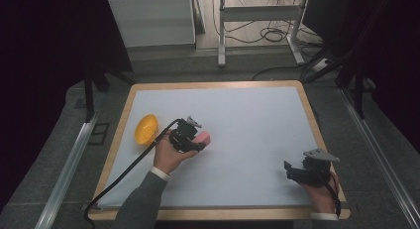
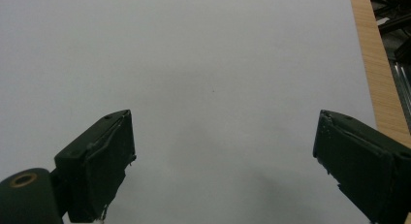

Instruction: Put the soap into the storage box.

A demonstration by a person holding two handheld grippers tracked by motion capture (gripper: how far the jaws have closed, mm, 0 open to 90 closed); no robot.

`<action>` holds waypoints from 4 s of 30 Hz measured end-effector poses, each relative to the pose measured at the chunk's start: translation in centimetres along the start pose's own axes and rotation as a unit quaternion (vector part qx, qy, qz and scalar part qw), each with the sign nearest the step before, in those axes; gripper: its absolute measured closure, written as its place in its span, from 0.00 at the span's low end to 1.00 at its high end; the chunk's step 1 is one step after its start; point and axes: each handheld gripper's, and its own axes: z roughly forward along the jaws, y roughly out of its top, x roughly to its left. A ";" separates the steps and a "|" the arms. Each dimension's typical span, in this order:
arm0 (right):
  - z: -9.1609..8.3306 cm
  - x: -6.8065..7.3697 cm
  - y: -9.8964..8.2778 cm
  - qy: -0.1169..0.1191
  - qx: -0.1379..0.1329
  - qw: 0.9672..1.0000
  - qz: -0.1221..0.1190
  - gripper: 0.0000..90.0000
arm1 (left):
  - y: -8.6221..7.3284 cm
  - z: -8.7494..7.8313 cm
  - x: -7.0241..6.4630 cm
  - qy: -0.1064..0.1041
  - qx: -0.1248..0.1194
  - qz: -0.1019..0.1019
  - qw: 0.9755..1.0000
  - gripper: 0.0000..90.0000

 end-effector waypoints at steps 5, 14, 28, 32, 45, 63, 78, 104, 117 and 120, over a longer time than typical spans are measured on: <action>0.0 0.0 0.0 0.000 0.001 1.000 0.000 0.08 | -0.1 -0.8 0.3 0.008 -0.007 -0.003 1.000 0.67; -0.1 -0.3 0.0 -0.002 -0.002 1.000 0.005 0.08 | -0.3 -1.7 1.0 0.015 -0.014 -0.009 1.000 0.67; -0.3 -0.5 0.0 -0.004 -0.004 1.000 0.007 0.08 | -1.3 -3.4 2.5 0.029 -0.029 -0.026 0.999 0.67; -0.3 -0.5 0.0 -0.004 -0.003 1.000 0.007 0.08 | -1.6 -3.7 3.0 0.037 -0.029 -0.031 0.998 0.67; -0.3 -0.5 0.1 -0.005 -0.004 1.000 0.007 0.08 | -2.1 -4.8 4.0 0.049 -0.034 -0.040 0.997 0.67; -0.3 -0.6 0.0 -0.005 -0.002 1.000 0.009 0.08 | -2.8 -6.0 5.3 0.064 -0.044 -0.051 0.996 0.67; -0.5 -0.7 0.0 -0.006 -0.004 1.000 0.011 0.08 | -3.7 -7.5 7.2 0.082 -0.051 -0.074 0.993 0.67; -0.4 -0.8 0.0 -0.008 0.000 1.000 0.011 0.08 | -4.9 -7.6 10.3 0.105 -0.052 -0.112 0.987 0.67; -0.3 -0.7 -0.1 -0.011 0.004 1.000 0.011 0.08 | -5.3 -7.8 12.3 0.116 -0.055 -0.138 0.982 0.67; -0.3 -0.7 -0.1 -0.011 0.004 1.000 0.010 0.08 | -5.5 -7.8 12.8 0.119 -0.053 -0.143 0.981 0.67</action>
